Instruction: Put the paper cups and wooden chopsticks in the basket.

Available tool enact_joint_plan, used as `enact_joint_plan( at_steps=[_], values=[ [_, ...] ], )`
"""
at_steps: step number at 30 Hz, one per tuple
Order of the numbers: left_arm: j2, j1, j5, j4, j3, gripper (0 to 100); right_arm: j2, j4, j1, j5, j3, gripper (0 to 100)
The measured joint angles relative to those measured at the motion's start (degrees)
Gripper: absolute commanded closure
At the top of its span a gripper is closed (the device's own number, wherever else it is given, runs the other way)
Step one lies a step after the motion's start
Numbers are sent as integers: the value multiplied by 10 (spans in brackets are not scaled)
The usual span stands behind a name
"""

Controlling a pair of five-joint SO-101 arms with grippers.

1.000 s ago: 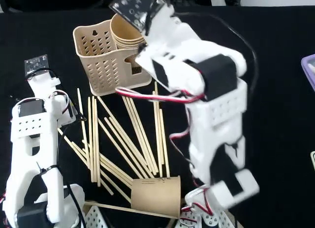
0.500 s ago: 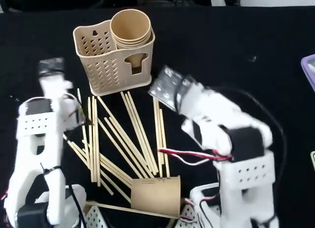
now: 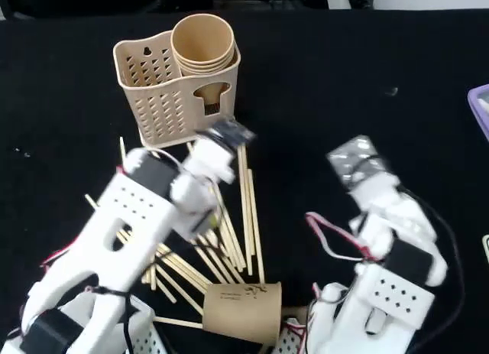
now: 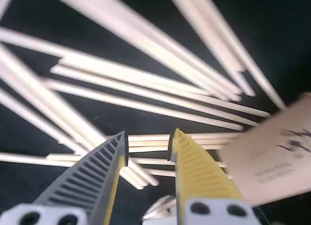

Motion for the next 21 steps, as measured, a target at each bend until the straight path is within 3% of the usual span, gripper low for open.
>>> enact_joint_plan(
  at_steps=[5, 11, 16, 21],
  values=[
    [0, 77, 86, 7, -1, 835, 0, -41, 136, 1, 36, 818],
    [-3, 192, 187, 7, -14, 773, 0, -91, 211, -1, 75, 818],
    [-4, 288, 282, 7, -14, 766, 0, -121, 262, -70, 77, 818],
    [-4, 335, 309, 4, -20, 764, 2, -117, 269, -190, 69, 815]
  ],
)
